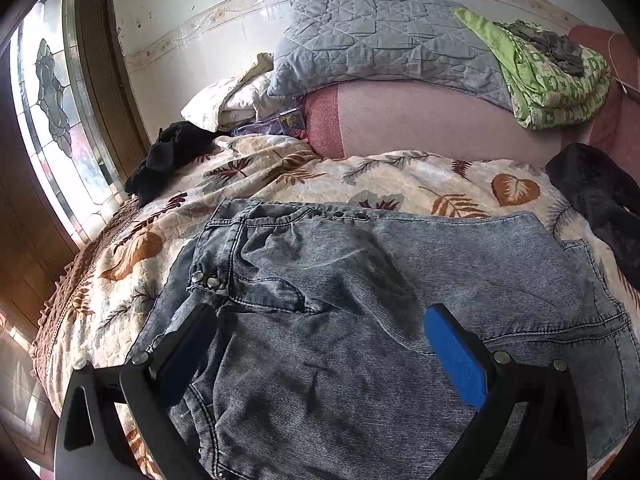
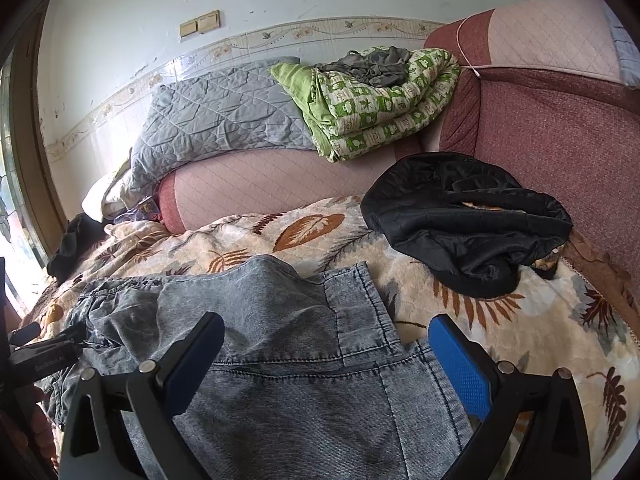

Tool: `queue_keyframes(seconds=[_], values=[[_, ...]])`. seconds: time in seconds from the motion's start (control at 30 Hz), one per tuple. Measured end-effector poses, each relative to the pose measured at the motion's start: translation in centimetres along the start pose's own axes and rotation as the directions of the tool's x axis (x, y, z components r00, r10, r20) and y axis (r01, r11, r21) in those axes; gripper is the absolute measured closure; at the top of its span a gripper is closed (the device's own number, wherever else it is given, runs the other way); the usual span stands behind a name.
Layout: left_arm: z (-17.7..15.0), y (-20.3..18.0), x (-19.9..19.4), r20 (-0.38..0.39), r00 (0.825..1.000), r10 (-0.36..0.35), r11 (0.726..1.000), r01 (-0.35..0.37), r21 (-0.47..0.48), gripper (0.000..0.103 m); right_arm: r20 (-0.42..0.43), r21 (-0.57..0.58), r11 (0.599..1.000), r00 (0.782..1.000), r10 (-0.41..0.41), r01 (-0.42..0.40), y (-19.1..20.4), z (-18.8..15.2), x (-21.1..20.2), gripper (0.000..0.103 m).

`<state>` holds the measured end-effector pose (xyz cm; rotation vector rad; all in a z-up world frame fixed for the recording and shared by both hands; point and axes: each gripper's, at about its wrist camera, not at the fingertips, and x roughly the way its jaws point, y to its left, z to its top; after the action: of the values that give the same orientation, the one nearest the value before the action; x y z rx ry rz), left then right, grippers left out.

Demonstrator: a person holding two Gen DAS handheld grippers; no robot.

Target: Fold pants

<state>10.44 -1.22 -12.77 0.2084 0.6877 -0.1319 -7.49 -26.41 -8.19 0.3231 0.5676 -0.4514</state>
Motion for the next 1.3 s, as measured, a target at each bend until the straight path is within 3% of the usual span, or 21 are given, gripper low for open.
queue_keyframes(seconds=[0.17, 0.27, 0.4, 0.6, 0.9, 1.07, 1.3], values=[[0.3, 2.4, 0.2, -0.011, 1.0, -0.009, 0.997, 0.008, -0.073, 0.0, 0.019, 0.013, 1.0, 1.0, -0.001, 0.0, -0.2, -0.3, 0.0, 0.0], [0.2, 2.8, 0.4, -0.008, 1.0, 0.0, 0.998, -0.001, -0.064, 0.0, 0.045, 0.027, 0.999, 0.998, -0.032, 0.031, -0.1, 0.1, 0.3, 0.0], [0.0, 3.4, 0.8, -0.023, 1.0, -0.013, 0.998, 0.011, -0.06, 0.0, -0.005, 0.071, 0.997, 1.0, -0.012, 0.013, 0.2, 0.1, 1.7, 0.0], [0.2, 4.7, 0.6, -0.009, 1.0, 0.009, 0.998, -0.01, -0.068, 0.0, -0.019, -0.008, 1.0, 1.0, -0.009, 0.008, 2.4, -0.3, 2.5, 0.0], [0.2, 7.6, 2.3, -0.059, 0.995, 0.084, 0.988, -0.09, -0.124, 0.0, -0.026, -0.042, 0.999, 1.0, -0.013, 0.012, 1.9, -0.5, 1.9, 0.0], [0.5, 9.5, 3.7, -0.105, 0.989, 0.106, 0.979, -0.123, -0.164, 0.0, -0.04, 0.039, 0.999, 0.999, 0.001, 0.001, -0.5, 0.0, 1.7, 0.0], [2.7, 13.0, 7.4, -0.143, 0.97, 0.196, 0.957, -0.221, -0.189, 0.0, -0.109, 0.046, 0.998, 0.993, 0.046, -0.041, -1.6, 1.5, 5.0, 0.0]])
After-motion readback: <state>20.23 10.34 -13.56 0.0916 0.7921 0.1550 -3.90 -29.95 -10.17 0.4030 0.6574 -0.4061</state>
